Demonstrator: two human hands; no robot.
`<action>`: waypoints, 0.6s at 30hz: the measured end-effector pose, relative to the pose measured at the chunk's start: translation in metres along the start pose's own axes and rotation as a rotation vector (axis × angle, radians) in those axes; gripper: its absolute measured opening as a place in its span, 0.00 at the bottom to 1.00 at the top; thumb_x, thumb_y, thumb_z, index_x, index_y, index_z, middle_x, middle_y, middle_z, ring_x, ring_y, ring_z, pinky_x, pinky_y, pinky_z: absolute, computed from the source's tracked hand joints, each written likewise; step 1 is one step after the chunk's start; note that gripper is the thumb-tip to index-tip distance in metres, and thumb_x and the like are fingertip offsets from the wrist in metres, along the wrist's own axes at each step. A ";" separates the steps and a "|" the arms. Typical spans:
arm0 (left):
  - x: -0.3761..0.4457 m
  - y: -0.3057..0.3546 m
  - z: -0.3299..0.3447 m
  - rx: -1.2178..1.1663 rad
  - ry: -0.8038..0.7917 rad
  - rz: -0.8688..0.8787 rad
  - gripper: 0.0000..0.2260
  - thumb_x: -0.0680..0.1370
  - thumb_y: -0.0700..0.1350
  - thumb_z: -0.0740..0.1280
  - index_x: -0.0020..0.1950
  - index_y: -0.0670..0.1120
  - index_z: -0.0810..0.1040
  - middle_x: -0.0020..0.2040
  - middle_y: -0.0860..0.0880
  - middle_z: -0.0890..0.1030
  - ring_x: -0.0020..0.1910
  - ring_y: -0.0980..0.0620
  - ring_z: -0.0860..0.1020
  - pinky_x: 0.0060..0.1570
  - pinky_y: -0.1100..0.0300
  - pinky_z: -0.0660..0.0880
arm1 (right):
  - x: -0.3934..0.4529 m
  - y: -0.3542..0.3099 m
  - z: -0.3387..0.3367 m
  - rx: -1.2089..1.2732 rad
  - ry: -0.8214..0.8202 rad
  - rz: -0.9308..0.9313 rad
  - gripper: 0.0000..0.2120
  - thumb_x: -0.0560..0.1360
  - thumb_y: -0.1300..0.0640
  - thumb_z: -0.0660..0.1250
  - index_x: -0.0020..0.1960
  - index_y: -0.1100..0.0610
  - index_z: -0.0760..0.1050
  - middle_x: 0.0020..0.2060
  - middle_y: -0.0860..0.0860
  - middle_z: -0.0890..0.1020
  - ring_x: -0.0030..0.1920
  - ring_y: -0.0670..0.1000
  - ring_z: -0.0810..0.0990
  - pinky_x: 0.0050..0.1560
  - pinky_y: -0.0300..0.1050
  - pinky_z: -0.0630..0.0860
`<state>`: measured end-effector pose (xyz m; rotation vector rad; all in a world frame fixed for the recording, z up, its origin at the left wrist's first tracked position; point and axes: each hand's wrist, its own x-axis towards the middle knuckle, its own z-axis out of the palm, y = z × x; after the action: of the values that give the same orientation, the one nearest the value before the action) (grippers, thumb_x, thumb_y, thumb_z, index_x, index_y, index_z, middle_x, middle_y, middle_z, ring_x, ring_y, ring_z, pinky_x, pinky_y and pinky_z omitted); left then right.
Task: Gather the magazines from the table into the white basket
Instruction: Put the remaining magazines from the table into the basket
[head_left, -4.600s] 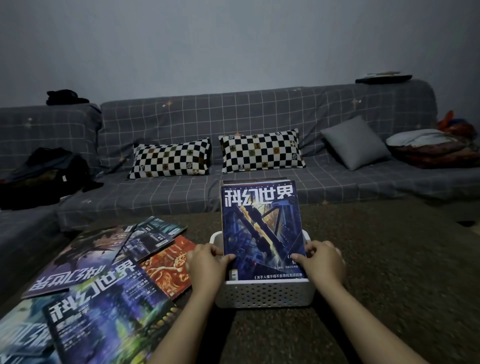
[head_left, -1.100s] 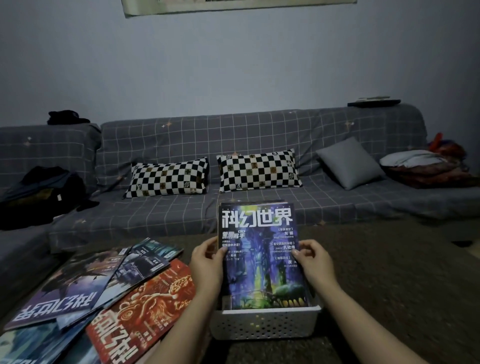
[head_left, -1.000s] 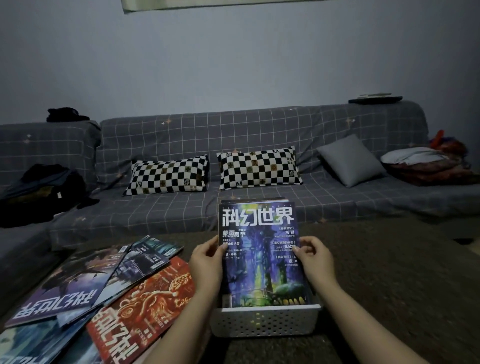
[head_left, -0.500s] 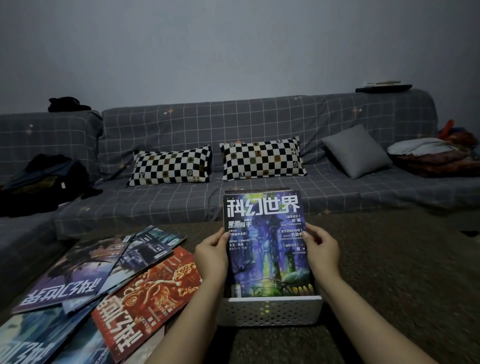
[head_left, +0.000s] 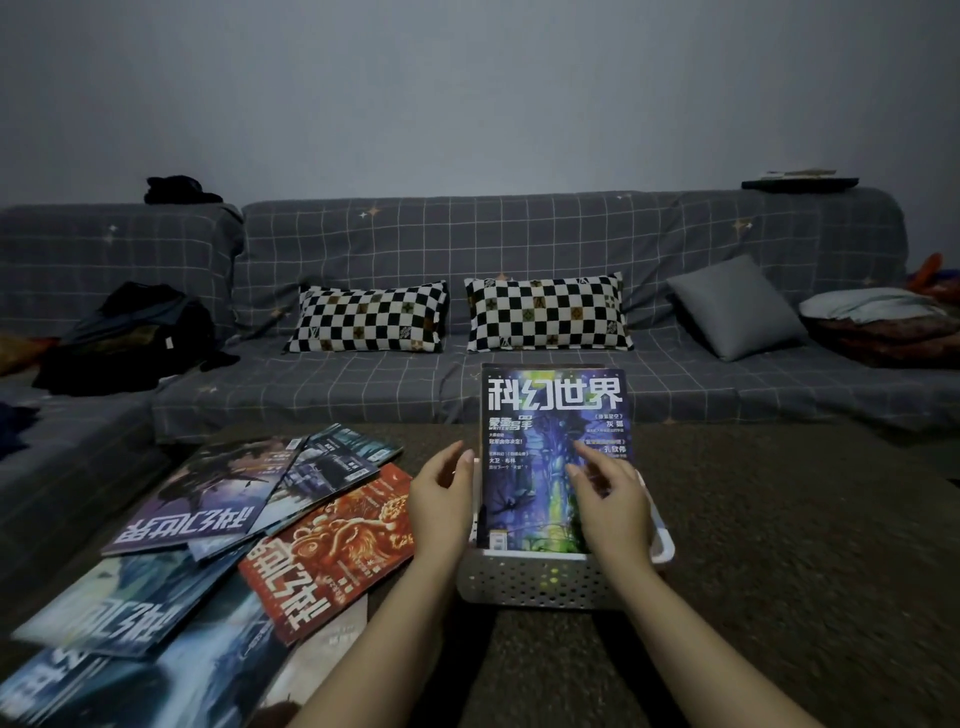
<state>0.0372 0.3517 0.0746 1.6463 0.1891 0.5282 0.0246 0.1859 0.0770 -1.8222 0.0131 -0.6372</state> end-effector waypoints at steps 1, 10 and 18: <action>-0.004 0.002 -0.008 -0.011 -0.004 0.007 0.12 0.78 0.47 0.65 0.60 0.47 0.79 0.58 0.49 0.81 0.57 0.52 0.78 0.60 0.53 0.74 | -0.007 -0.005 0.008 0.015 -0.042 -0.011 0.14 0.75 0.59 0.67 0.60 0.52 0.77 0.45 0.47 0.74 0.43 0.39 0.73 0.40 0.25 0.68; -0.004 -0.018 -0.108 0.181 0.094 0.034 0.08 0.80 0.45 0.62 0.53 0.48 0.80 0.50 0.50 0.82 0.49 0.53 0.78 0.48 0.58 0.73 | -0.064 -0.030 0.108 0.120 -0.408 -0.023 0.12 0.74 0.58 0.69 0.56 0.52 0.79 0.51 0.49 0.83 0.49 0.45 0.79 0.47 0.30 0.72; 0.026 -0.078 -0.183 0.569 0.291 -0.094 0.11 0.79 0.48 0.62 0.57 0.48 0.80 0.57 0.47 0.80 0.60 0.46 0.75 0.63 0.48 0.67 | -0.088 -0.029 0.201 0.087 -0.639 0.035 0.14 0.74 0.52 0.68 0.59 0.50 0.78 0.57 0.45 0.80 0.57 0.44 0.76 0.57 0.41 0.74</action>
<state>-0.0073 0.5381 0.0157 2.0899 0.6788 0.6812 0.0266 0.4015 0.0252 -1.8625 -0.4009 -0.0096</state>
